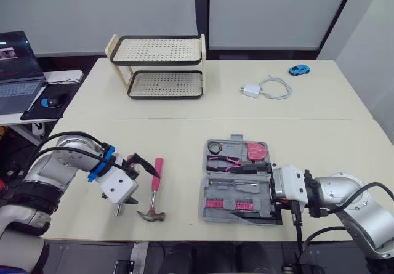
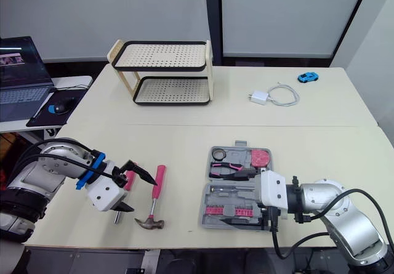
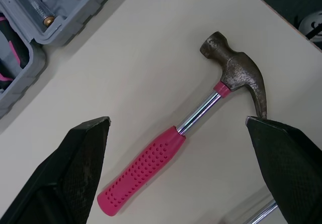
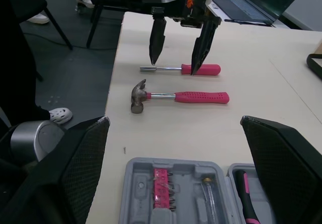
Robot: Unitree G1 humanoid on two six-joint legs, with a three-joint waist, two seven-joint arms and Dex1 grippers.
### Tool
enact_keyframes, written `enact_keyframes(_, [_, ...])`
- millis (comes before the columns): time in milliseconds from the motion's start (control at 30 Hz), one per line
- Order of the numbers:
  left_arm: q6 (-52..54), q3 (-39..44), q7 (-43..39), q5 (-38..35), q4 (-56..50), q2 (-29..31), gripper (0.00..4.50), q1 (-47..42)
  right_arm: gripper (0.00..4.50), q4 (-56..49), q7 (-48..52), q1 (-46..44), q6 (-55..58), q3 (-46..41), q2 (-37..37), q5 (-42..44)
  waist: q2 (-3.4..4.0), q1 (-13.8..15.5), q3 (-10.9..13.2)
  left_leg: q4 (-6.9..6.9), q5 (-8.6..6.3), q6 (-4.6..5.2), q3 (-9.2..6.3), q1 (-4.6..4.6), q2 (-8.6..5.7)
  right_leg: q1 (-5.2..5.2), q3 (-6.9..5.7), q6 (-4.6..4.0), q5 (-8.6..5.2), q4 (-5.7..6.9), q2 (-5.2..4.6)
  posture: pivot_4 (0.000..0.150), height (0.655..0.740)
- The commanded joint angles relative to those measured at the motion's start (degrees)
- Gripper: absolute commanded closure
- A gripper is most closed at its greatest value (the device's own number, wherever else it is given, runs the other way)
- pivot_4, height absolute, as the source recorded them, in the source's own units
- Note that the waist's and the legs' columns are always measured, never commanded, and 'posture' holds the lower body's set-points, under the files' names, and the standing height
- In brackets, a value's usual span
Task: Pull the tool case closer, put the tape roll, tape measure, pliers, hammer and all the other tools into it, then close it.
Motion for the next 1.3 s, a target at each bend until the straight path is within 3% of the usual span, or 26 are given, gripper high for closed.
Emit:
enact_keyframes(33, [-5.3, -2.8, 0.5, 4.6, 0.6, -0.8, 0.0, -3.2, 0.03, -1.5, 0.1, -1.7, -0.8, 0.2, 0.2, 0.2, 0.0, 0.0, 0.0, 0.0, 0.0, 0.0, 0.0, -0.01, 0.0, 0.0, 0.0, 0.0, 0.0, 0.0, 0.0, 0.15, 0.74])
enact_keyframes(467, [-7.2, -6.0, 13.0, 21.5, -3.1, -2.4, 0.0, -3.1, 0.03, -3.7, -2.0, 0.3, 0.3, -0.2, -0.8, 0.1, -0.01, -0.1, 0.0, 0.04, 0.01, -0.01, -0.01, 0.0, -0.01, 0.01, 0.0, 0.01, 0.0, 0.05, 0.04, 0.15, 0.74])
enact_keyframes(800, [-6.5, -8.6, 21.3, 30.1, -5.0, -4.6, 0.0, -2.6, 0.03, -4.6, -2.5, 0.6, 1.2, 0.2, -0.9, 0.2, -0.02, 0.0, 0.0, 0.09, 0.02, -0.02, -0.03, 0.0, -0.03, 0.02, -0.01, 0.01, 0.0, 0.07, 0.06, 0.15, 0.74])
enact_keyframes(1300, [-7.1, -12.8, 26.7, 38.6, -6.1, -5.5, 0.0, -1.7, 0.03, -6.2, -3.6, 1.4, 1.9, 0.6, -1.2, 0.0, 0.01, 0.1, 0.0, 0.11, 0.01, 0.0, -0.03, 0.07, -0.04, 0.04, 0.01, 0.02, -0.01, 0.24, 0.06, 0.15, 0.74])
